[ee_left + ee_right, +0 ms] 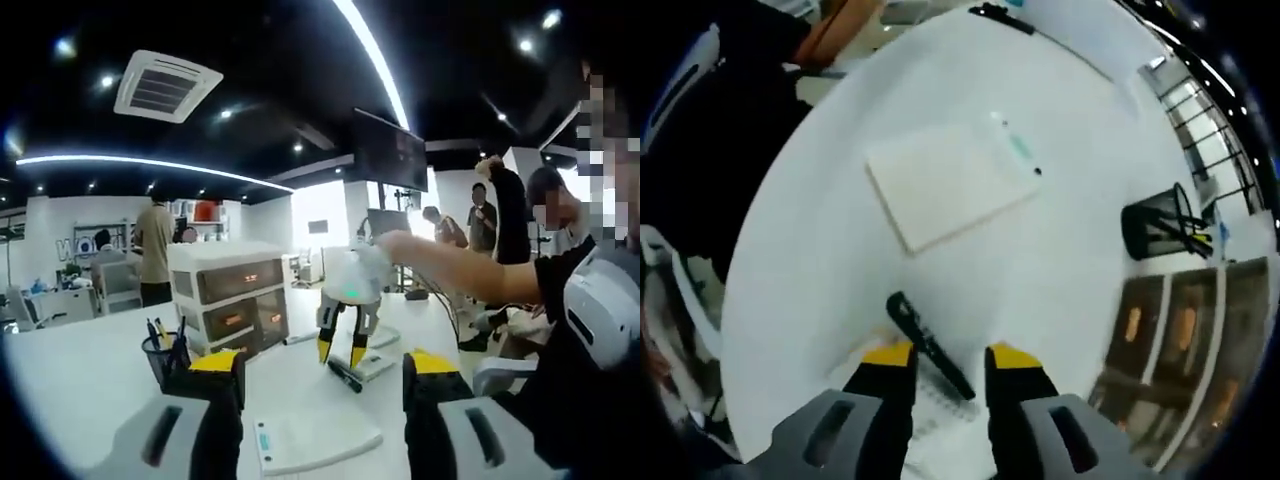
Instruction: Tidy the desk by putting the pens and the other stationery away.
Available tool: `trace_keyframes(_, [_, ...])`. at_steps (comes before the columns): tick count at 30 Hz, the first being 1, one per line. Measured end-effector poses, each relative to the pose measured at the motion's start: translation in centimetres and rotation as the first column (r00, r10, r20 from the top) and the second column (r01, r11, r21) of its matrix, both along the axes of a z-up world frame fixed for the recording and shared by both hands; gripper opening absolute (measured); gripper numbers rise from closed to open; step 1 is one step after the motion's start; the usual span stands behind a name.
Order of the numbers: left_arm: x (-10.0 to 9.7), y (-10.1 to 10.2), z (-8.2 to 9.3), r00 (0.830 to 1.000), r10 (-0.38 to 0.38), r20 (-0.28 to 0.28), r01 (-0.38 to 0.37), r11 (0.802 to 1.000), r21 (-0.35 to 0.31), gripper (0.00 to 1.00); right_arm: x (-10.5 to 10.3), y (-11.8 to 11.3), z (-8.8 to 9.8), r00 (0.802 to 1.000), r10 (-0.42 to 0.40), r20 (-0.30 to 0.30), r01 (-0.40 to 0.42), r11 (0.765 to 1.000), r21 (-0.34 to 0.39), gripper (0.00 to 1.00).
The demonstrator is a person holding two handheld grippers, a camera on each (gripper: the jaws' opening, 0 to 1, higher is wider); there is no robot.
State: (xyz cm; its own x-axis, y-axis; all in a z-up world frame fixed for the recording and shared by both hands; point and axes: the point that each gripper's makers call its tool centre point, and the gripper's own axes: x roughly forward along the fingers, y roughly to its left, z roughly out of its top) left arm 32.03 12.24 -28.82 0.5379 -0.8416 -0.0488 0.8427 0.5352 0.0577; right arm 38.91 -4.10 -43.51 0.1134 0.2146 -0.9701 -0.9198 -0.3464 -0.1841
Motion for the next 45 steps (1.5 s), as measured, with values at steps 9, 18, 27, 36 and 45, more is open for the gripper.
trace_keyframes(9, [-0.2, 0.2, 0.1, 1.0, -0.003, -0.001, 0.003, 1.0, -0.004, 0.64, 0.3, -0.2, -1.5, 0.999, 0.043, -0.009, -0.043, 0.998, -0.036, 0.19])
trace_keyframes(18, [-0.2, 0.1, 0.1, 1.0, -0.008, 0.002, 0.008, 1.0, -0.002, 0.64, 0.4, -1.0, -2.5, 0.997, 0.068, -0.021, -0.07, 0.992, -0.101, 0.19])
trace_keyframes(27, [-0.2, 0.1, 0.1, 1.0, -0.006, 0.001, 0.006, 1.0, -0.003, 0.64, 0.4, -0.6, -3.0, 0.998, 0.046, -0.036, -0.049, 0.994, -0.1, 0.11])
trace_keyframes(36, [-0.2, -0.1, 0.0, 1.0, -0.012, 0.0, 0.012, 1.0, 0.0, 0.63, 0.7, 0.3, -3.0, 0.994, -0.059, -0.09, 0.056, 0.998, -0.044, 0.08])
trace_keyframes(45, [-0.2, 0.1, 0.1, 1.0, -0.007, 0.003, 0.007, 1.0, -0.006, 0.63, 1.1, 1.1, -2.9, 0.978, -0.14, -0.157, 0.147, 0.989, 0.035, 0.06])
